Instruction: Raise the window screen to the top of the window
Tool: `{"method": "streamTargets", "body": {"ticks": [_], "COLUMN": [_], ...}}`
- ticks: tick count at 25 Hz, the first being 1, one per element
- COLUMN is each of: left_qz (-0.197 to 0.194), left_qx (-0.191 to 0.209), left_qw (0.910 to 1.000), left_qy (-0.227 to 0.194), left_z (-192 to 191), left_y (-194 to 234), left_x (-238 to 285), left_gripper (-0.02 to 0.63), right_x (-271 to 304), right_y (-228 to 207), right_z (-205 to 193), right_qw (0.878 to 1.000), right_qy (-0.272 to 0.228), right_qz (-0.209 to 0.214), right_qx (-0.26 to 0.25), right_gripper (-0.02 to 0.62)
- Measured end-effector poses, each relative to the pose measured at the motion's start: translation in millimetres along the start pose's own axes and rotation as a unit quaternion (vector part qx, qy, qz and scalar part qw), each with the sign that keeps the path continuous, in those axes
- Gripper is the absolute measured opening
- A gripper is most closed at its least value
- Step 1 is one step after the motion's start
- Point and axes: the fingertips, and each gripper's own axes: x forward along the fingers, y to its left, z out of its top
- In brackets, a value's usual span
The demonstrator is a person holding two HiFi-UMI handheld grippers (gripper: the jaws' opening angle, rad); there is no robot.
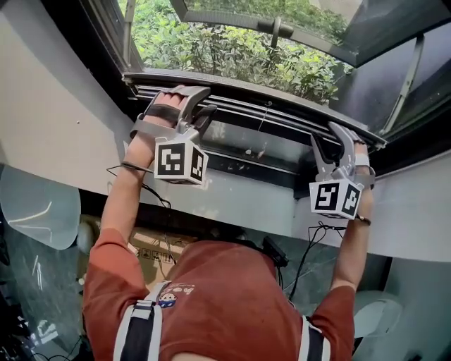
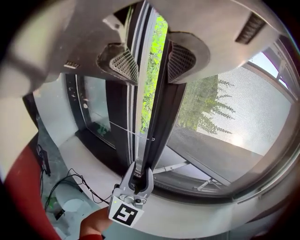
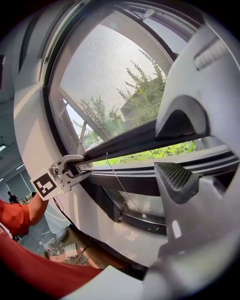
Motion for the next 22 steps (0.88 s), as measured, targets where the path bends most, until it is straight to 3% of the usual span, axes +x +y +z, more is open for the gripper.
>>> {"method": "streamTargets", "body": {"ticks": [4,7,12,16,22], "left_qz": [0.062,0.115,0.161,0.213,0.249], "left_qx": [0.007,0.014,0.025,0.036,0.056], "left_qw": [0.998,0.9932,0.9866,0.9764,0.9669], "left_qy": [-0.009,-0.009,-0.005,-0.007,-0.005], "left_z": [6.5,10.7,17.5,27.2,37.0], "left_y": [33.7,59.7,84.9,118.3,163.7], "left_x": [-6.7,-10.1,-14.1,-24.5,-34.4], "left_gripper": [0.133,0.074,0.074,0.075,0.074], "right_x": [-5.8,-8.6,-12.6,-20.0,-23.9], "right_y": [-34.8,-53.5,-77.8,-109.8,-152.9], "right_z": [9.7,16.8,25.4,37.8,54.4], "right_qw": [0.998,0.996,0.993,0.986,0.979], "right_qy": [-0.006,-0.008,-0.011,-0.017,-0.015], "right_qz": [-0.064,-0.085,-0.115,-0.155,-0.179], "right_qx": [-0.011,-0.023,-0.041,-0.061,-0.095], "right_gripper": [0.071,0.071,0.069,0.071,0.067]}}
